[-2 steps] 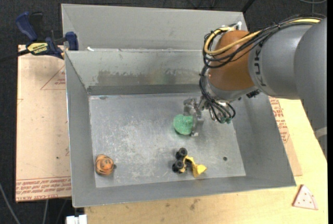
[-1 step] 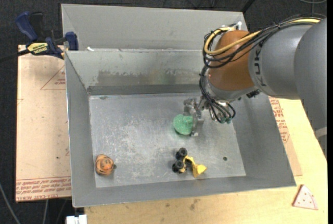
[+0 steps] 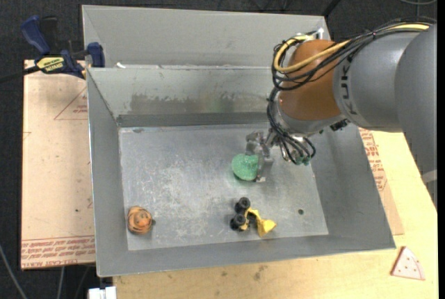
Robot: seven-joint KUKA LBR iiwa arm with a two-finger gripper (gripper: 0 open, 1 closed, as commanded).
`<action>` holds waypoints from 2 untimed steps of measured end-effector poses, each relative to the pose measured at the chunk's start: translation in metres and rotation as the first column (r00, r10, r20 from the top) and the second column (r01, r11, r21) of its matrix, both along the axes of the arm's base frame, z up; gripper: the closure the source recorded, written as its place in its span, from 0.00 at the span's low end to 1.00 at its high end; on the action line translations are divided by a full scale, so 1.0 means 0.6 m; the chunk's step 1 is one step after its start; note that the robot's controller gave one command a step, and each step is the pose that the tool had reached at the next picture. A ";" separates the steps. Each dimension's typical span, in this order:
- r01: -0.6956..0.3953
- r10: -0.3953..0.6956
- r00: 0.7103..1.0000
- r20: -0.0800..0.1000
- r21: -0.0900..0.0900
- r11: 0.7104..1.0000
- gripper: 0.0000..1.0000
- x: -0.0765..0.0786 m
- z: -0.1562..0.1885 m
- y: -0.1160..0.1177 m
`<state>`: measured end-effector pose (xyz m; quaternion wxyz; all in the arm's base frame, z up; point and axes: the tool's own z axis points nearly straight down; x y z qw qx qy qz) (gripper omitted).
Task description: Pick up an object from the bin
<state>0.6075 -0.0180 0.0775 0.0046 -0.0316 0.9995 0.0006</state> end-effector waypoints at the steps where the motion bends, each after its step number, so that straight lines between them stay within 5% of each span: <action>1: -0.001 0.001 1.000 -0.011 0.000 1.000 1.00 -0.004 0.030 0.000; 2: -0.001 0.001 1.000 -0.004 -0.001 1.000 1.00 0.000 0.056 0.000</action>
Offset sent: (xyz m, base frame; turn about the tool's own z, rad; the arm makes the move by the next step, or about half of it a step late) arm 0.0001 0.0000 0.0384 0.0000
